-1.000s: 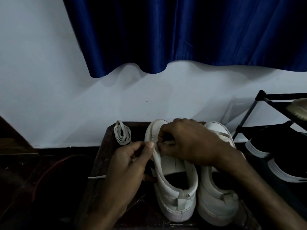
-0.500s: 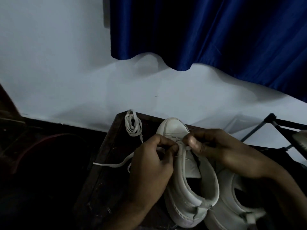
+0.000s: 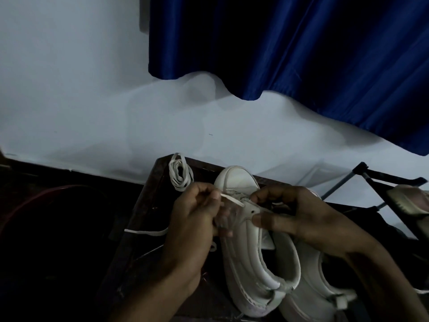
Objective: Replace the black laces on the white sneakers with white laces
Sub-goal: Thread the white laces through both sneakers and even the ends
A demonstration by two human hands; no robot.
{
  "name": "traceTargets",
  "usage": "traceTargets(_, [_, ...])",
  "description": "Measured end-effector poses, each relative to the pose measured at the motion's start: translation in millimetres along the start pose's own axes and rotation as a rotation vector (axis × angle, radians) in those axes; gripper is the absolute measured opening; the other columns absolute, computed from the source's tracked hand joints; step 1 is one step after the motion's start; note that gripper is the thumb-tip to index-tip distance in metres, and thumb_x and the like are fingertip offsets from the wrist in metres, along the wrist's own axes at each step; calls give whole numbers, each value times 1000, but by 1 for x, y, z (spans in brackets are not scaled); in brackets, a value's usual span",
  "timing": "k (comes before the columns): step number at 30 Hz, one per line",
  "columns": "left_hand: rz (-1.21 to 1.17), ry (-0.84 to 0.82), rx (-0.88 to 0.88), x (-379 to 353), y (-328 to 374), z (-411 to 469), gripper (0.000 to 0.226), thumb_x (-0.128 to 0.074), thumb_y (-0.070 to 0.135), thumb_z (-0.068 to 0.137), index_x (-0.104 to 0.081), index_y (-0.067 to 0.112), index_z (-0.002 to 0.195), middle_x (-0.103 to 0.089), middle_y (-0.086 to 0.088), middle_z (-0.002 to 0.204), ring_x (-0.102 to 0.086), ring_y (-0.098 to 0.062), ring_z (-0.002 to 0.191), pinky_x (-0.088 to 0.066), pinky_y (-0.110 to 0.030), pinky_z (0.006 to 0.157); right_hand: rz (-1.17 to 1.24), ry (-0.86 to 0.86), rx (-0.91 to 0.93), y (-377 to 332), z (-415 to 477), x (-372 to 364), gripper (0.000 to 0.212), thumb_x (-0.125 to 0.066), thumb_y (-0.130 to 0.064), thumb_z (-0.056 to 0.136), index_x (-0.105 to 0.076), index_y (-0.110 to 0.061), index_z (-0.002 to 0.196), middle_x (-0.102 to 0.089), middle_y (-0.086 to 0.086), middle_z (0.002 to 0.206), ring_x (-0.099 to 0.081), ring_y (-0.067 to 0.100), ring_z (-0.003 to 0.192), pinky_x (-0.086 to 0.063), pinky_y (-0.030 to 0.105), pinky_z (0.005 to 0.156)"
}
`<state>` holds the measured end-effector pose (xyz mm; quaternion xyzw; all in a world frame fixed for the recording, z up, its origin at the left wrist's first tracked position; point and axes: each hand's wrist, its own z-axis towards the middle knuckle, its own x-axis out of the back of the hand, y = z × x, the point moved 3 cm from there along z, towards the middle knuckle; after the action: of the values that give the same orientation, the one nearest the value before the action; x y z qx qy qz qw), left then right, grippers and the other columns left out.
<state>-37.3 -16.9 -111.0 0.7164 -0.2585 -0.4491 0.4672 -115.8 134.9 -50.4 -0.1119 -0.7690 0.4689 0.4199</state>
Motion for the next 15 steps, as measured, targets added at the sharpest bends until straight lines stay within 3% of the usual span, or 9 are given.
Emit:
traceTargets(2, [-144,26,-30,6,13,4,16,-46,9,102,-57,6,90,-73,-11,83,-73,-24,81,-61,-36,67,-10,27,4,-2,0,-1,17,-78,-7,78,-74,-13,93,-74,-8,86,-64,-4,79,-47,6,70])
traceTargets(4, [-297,11,-44,12,25,9,20,-41,12,104,-52,9,87,-70,-10,73,-73,-28,76,-61,-39,70,-92,72,3,-4,-2,-3,18,-81,-12,77,-74,-17,92,-73,-4,90,-62,-4,78,-44,3,67])
traceTargets(5, [-355,-1,-49,14,28,12,22,-40,12,104,-51,11,85,-63,-6,63,-70,-24,63,-60,-37,65,-137,100,7,-5,-3,-4,19,-82,-16,76,-74,-20,92,-72,-1,95,-62,-2,79,-44,3,67])
traceTargets(7, [-360,-6,-81,16,27,18,24,-39,11,103,-49,14,82,-43,2,51,-45,-11,41,-49,-26,46,-237,182,36,-4,-5,-4,27,-86,-25,72,-70,-26,94,-69,2,99,-62,1,86,-43,3,68])
traceTargets(9, [-108,-20,-166,15,20,20,20,-43,10,103,-51,16,86,-39,5,52,-34,-6,39,-32,-19,38,-410,290,78,0,-11,0,42,-86,-39,67,-61,-32,99,-56,-7,107,-52,3,97,-38,4,74])
traceTargets(12, [672,-193,-436,2,5,9,5,-56,27,98,-58,22,96,-61,12,70,-58,0,61,-41,-13,54,-575,405,137,2,-23,-5,38,-75,-60,67,-54,-37,90,-45,-17,96,-41,3,91,-34,23,74])
traceTargets(13, [849,-227,-499,-1,0,4,10,-57,34,97,-59,24,97,-64,14,77,-62,2,71,-45,-14,61,-566,425,159,3,-26,-9,35,-70,-63,69,-54,-38,86,-48,-19,89,-44,1,86,-35,26,72])
traceTargets(15, [971,-231,-565,-3,-2,-1,14,-57,36,96,-60,23,93,-67,11,84,-63,-1,80,-50,-24,71,-510,476,153,5,-34,-13,36,-66,-67,70,-54,-37,86,-52,-19,73,-51,-1,74,-38,27,68])
